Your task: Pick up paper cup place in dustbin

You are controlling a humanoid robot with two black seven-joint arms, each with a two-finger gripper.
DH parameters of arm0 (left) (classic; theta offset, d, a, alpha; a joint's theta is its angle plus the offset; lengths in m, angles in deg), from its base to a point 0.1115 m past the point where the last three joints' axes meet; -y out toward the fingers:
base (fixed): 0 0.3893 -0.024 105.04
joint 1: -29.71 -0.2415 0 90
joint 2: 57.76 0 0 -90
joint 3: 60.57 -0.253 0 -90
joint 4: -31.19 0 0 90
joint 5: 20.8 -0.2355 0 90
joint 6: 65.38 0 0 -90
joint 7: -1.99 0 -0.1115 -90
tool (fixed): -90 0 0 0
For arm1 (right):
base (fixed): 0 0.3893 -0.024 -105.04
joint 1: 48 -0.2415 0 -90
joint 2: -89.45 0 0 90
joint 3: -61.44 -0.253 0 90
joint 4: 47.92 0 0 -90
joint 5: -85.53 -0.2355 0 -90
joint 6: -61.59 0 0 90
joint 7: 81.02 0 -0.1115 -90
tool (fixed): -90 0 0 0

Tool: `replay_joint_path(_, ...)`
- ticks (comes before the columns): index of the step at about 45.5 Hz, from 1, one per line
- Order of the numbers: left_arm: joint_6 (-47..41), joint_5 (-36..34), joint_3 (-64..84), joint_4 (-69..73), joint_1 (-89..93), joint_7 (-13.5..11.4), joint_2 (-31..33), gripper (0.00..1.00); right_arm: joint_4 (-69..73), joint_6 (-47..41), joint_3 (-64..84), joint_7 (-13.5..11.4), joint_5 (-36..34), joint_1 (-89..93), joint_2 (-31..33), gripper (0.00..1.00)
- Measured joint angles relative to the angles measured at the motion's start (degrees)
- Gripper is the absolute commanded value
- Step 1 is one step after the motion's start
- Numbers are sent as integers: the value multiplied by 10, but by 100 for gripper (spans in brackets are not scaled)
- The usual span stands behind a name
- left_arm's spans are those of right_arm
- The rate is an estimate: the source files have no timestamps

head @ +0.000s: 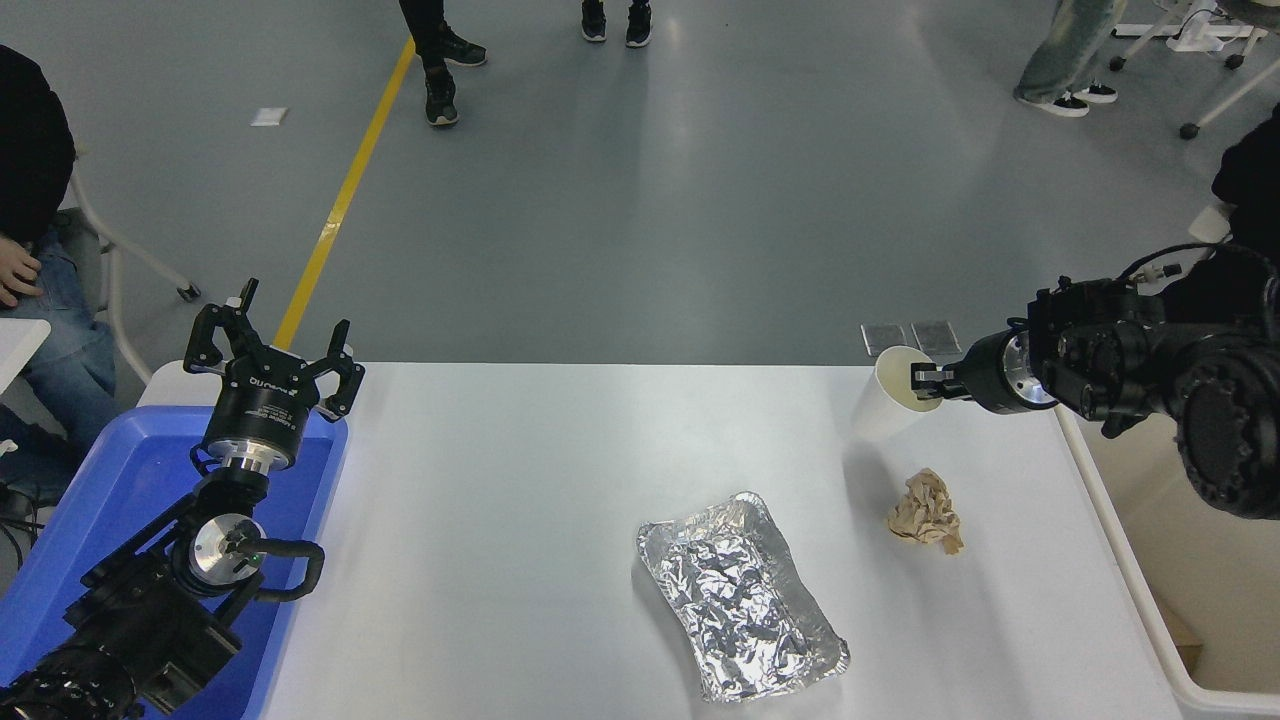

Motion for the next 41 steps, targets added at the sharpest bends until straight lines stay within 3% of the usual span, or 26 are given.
replay_joint_path(21, 0, 0, 0, 0, 0, 0, 0, 98, 157, -74, 2, 12, 87, -286, 102, 0)
replay_joint_path(41, 0, 0, 0, 0, 0, 0, 0, 98, 230, -95, 2, 13, 125, -395, 131, 0)
